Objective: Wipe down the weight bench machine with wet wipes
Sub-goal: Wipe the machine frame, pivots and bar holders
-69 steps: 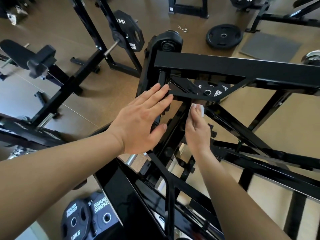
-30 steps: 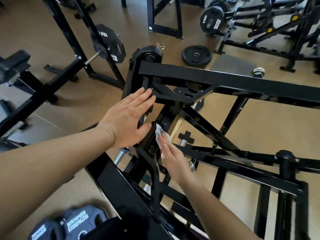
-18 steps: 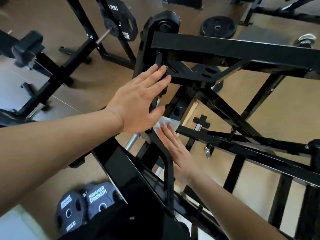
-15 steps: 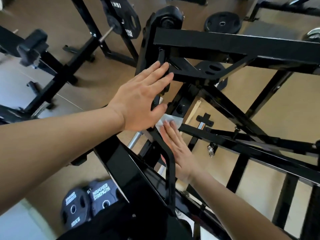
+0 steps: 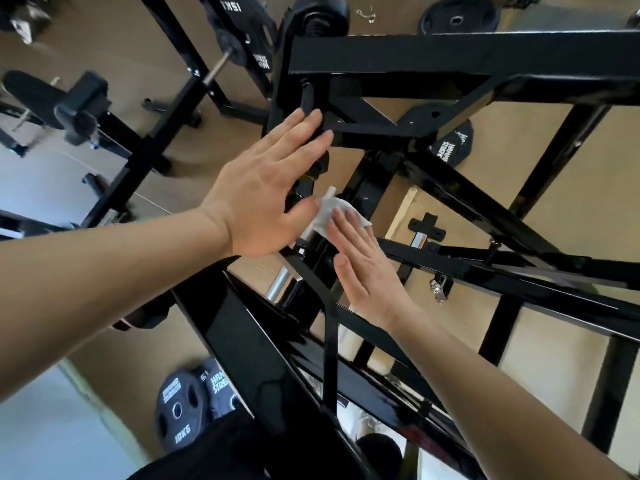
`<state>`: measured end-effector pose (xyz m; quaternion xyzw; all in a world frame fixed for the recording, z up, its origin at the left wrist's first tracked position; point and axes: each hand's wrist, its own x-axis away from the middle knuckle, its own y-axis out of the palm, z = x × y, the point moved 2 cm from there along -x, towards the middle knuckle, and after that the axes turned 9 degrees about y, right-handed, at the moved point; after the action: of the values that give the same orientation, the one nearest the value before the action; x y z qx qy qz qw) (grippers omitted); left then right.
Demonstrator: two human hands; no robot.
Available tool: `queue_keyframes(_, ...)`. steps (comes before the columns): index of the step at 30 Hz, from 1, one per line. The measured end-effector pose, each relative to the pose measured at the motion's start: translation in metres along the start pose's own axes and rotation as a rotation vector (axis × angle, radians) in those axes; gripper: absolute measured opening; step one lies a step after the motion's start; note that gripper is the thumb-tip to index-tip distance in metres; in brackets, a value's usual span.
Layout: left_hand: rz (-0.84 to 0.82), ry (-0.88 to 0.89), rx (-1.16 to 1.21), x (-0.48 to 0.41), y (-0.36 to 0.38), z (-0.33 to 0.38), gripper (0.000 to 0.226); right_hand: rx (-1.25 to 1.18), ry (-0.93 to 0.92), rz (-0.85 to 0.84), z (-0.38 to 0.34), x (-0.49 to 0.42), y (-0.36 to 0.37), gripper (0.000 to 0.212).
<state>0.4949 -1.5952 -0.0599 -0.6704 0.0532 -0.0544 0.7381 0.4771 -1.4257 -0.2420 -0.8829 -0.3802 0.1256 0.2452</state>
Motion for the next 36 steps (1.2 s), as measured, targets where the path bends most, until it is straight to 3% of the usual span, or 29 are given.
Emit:
queue_keyframes(7, -0.027, 0.002, -0.035, 0.000, -0.002, 0.001, 0.075, -0.249, 0.119, 0.049, -0.003, 0.017, -0.004, 0.044)
queue_keyframes(10, -0.053, 0.010, -0.050, 0.000, -0.002, 0.002, 0.075, -0.501, 0.280, 0.046, -0.016, 0.023, -0.010, 0.043)
queue_keyframes(13, -0.060, 0.014, -0.059, 0.001, -0.002, 0.004, 0.076, -0.639, 0.288, 0.034, -0.031, 0.035, -0.015, 0.044)
queue_keyframes(18, -0.060, 0.022, -0.049, 0.001, -0.003, 0.003, 0.077, -0.484, 0.113, -0.138, -0.049, 0.064, 0.004, 0.048)
queue_keyframes(21, -0.076, 0.042, -0.062, 0.002, -0.004, 0.003, 0.074, -0.423, 0.206, -0.271, -0.050, 0.070, 0.020, 0.045)
queue_keyframes(25, -0.127, 0.133, -0.099, 0.010, -0.004, 0.008, 0.074, -0.164, 0.043, -0.240, -0.040, 0.063, 0.016, 0.048)
queue_keyframes(29, -0.252, 0.413, -0.131, 0.018, 0.000, 0.028, 0.056, 0.093, -0.128, -0.263, -0.025, 0.053, 0.005, 0.053)
queue_keyframes(36, -0.371, 0.315, -0.230, 0.010, 0.002, 0.034, 0.053, 0.274, -0.362, -0.315, 0.009, 0.036, 0.002, 0.064)
